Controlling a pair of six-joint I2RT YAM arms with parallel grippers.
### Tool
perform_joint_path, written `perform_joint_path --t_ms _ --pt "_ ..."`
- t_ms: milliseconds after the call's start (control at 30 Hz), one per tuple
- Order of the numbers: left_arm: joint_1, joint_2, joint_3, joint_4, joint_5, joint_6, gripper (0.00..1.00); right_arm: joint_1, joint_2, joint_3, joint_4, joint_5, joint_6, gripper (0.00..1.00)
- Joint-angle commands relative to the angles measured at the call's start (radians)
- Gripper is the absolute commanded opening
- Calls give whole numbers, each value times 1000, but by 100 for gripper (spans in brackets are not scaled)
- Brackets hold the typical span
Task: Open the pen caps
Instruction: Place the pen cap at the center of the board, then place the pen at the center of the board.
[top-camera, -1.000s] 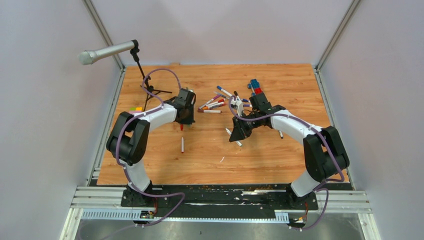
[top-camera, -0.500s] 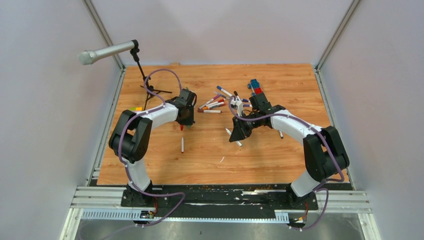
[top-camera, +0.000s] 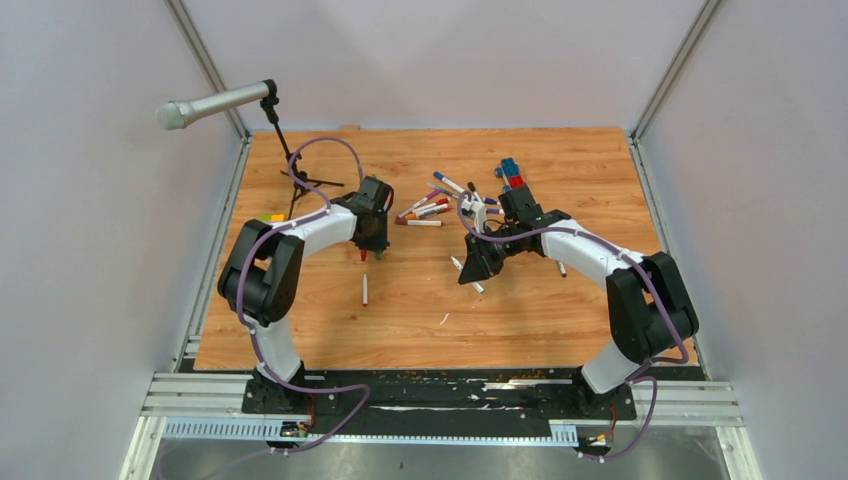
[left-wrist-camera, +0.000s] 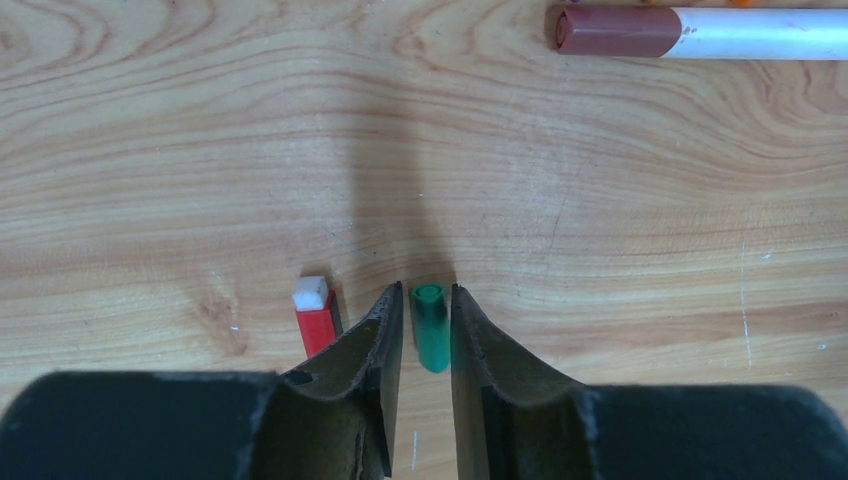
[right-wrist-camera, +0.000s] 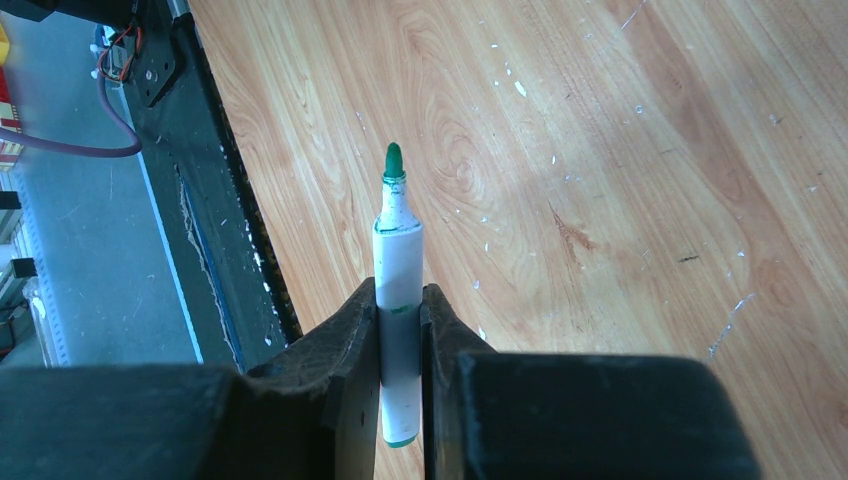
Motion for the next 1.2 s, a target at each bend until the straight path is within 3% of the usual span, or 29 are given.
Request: perform_joint_path --t_ms 0,200,367,600,733,1167 --pt "-2 -9 45 -23 3 10 31 8 10 28 16 -26 -5 0" --pt "-2 -54 64 -39 10 9 31 16 9 25 26 -26 14 0" --pt "-2 -196 41 -23 31 14 37 56 0 9 73 -9 87 0" --pt "-2 -459 -100 -4 86 96 49 194 2 -35 262 118 360 0" --pt "-1 -636 -220 -16 40 110 60 262 35 -34 364 243 534 1" --pt "-1 -1121 -449 -114 -42 -2 68 394 358 189 465 363 951 6"
